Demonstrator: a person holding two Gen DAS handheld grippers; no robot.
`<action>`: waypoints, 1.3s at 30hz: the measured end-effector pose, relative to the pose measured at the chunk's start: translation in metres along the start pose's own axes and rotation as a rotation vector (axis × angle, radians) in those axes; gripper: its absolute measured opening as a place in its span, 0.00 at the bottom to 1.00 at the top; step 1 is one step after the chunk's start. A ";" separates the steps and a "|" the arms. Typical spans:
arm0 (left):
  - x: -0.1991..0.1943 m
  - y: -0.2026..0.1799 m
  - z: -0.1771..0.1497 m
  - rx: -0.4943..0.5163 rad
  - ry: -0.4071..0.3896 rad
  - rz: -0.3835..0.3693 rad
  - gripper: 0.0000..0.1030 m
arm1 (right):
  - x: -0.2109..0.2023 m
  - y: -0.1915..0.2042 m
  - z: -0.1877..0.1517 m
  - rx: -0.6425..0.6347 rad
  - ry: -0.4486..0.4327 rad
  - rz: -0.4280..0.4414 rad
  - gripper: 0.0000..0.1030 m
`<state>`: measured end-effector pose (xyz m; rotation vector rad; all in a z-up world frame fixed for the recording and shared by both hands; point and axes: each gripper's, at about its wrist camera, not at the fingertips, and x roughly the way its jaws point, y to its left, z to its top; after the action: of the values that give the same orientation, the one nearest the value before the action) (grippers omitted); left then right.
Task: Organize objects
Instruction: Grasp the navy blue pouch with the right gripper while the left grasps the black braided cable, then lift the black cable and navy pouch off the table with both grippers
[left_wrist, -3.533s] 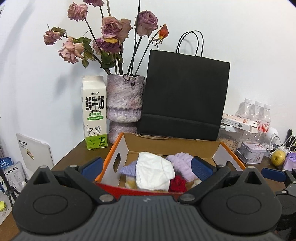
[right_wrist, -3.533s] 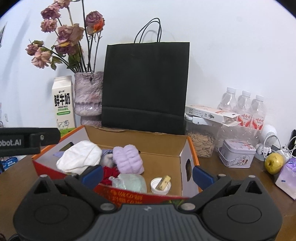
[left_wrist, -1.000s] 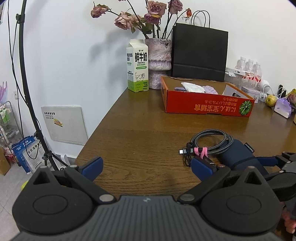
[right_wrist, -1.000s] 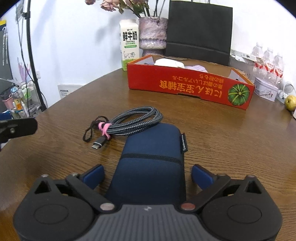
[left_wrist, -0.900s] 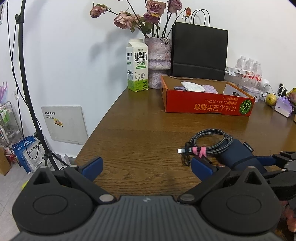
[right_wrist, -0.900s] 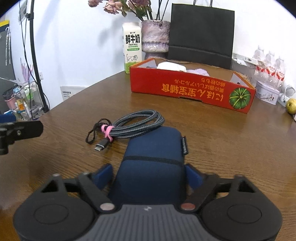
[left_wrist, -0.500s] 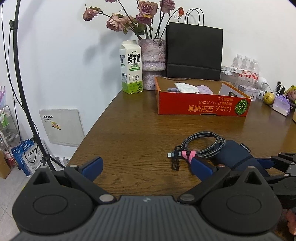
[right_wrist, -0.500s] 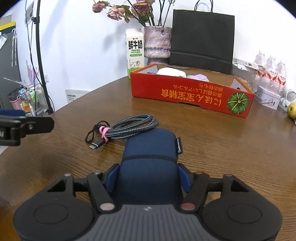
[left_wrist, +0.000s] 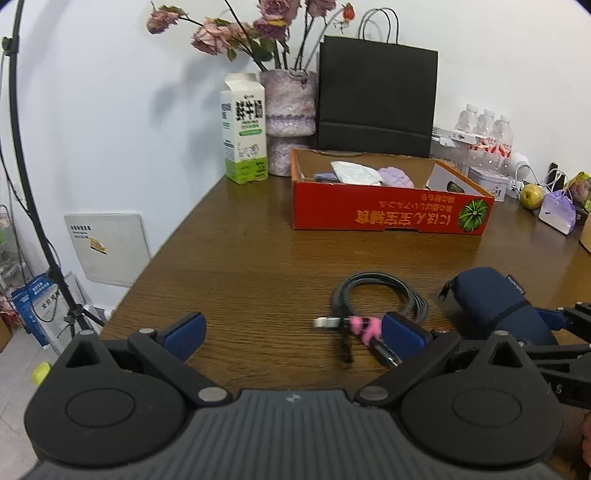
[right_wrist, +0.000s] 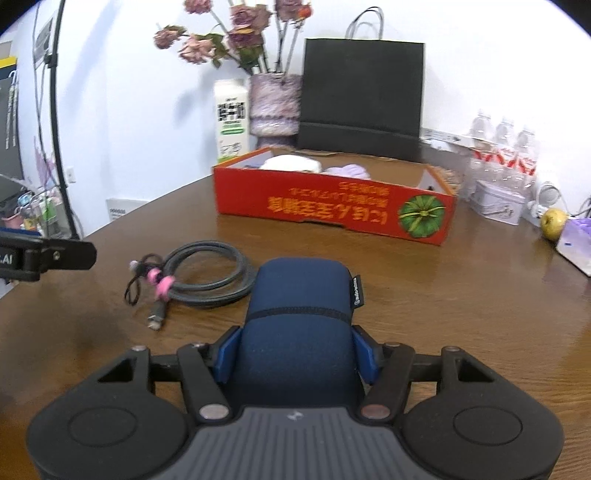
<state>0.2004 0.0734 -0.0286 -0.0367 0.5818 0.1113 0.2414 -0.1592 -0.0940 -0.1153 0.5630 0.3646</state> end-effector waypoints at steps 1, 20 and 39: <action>0.004 -0.003 0.000 0.002 0.007 -0.005 1.00 | 0.001 -0.004 0.000 0.001 -0.003 -0.008 0.59; 0.090 -0.051 0.015 0.059 0.154 -0.092 1.00 | 0.010 -0.061 0.009 0.045 -0.090 -0.087 0.59; 0.112 -0.063 0.008 0.106 0.125 -0.121 1.00 | 0.009 -0.060 0.008 0.053 -0.097 -0.072 0.59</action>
<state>0.3053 0.0216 -0.0836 0.0238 0.7082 -0.0401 0.2751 -0.2102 -0.0917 -0.0669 0.4708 0.2832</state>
